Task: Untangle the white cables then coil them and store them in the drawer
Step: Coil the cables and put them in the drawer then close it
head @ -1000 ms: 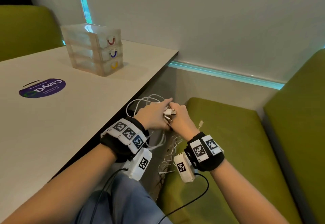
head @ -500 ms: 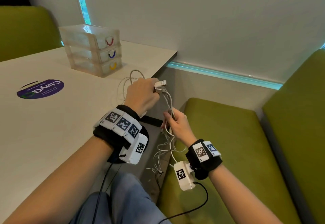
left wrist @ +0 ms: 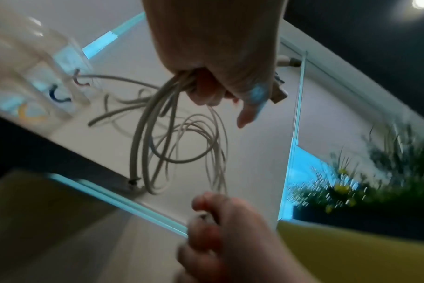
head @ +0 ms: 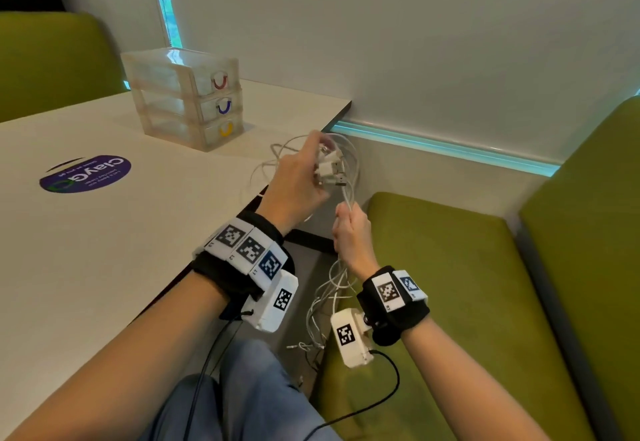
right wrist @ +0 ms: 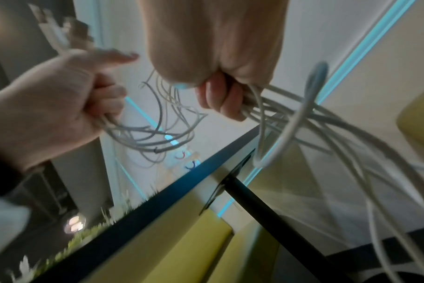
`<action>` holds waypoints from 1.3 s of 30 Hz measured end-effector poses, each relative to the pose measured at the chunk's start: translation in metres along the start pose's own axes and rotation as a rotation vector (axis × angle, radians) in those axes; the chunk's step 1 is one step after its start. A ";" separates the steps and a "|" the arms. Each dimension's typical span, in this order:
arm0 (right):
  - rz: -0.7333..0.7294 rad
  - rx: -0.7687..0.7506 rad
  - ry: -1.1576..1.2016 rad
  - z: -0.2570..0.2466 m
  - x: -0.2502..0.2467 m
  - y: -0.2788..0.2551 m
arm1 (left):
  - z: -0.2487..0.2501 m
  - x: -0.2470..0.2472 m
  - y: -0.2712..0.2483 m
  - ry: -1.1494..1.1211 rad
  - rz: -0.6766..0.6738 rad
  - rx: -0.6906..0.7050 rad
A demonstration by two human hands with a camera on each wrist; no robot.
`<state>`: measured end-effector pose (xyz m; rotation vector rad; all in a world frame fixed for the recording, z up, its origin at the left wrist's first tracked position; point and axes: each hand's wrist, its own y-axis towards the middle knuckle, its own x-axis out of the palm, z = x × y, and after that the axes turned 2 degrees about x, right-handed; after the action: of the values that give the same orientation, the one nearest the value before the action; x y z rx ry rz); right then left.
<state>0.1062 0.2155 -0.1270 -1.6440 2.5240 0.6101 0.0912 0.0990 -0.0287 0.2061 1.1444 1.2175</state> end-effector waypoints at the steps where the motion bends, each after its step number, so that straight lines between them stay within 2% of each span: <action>1: 0.028 -0.015 0.005 -0.003 -0.002 0.001 | 0.004 0.002 -0.003 -0.019 0.003 -0.009; 4: -0.008 -0.127 -0.032 -0.014 -0.006 -0.001 | 0.003 0.016 -0.013 -0.166 -0.107 -0.314; 6: -0.063 -0.171 -0.085 -0.022 -0.003 -0.008 | 0.002 0.024 -0.016 -0.269 -0.135 -0.415; 8: -0.077 -0.208 -0.079 -0.026 -0.001 -0.013 | 0.001 0.029 -0.015 -0.233 -0.099 -0.407; 11: -0.087 -0.273 0.027 -0.032 0.000 -0.013 | 0.003 0.027 -0.012 -0.119 0.004 -0.310; 14: -0.154 -0.292 0.072 -0.026 0.000 -0.010 | 0.014 0.015 -0.002 -0.102 0.119 -0.240; 17: -0.219 -0.287 -0.018 -0.007 0.003 -0.018 | 0.014 -0.005 0.017 -0.136 0.251 -0.201; 20: -0.237 -0.217 -0.033 0.008 0.005 -0.015 | 0.016 -0.009 0.021 -0.099 0.285 -0.137; 22: -0.340 -0.175 -0.095 0.023 0.005 -0.014 | 0.015 -0.010 0.021 -0.096 0.325 -0.144; 24: -0.460 -0.172 -0.209 0.048 0.002 -0.017 | 0.014 -0.020 0.027 -0.164 0.419 -0.177; 26: -0.558 -0.092 -0.305 0.070 -0.003 -0.024 | 0.010 -0.030 0.035 -0.182 0.470 -0.136; 29: -0.672 0.042 -0.456 0.083 -0.005 -0.019 | 0.012 -0.035 0.037 -0.126 0.435 -0.103; 32: -0.705 0.102 -0.305 0.068 -0.008 -0.015 | 0.011 -0.033 0.037 -0.146 0.371 -0.169; 36: -0.540 -0.077 0.039 0.013 -0.013 -0.011 | 0.010 -0.022 0.028 -0.208 0.200 -0.192; 39: -0.463 -0.158 0.075 -0.017 -0.005 -0.002 | 0.015 -0.009 0.021 -0.169 0.118 -0.144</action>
<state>0.1130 0.2130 -0.1110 -2.2418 2.0627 0.7161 0.0903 0.1066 -0.0029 0.2650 0.9052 1.3541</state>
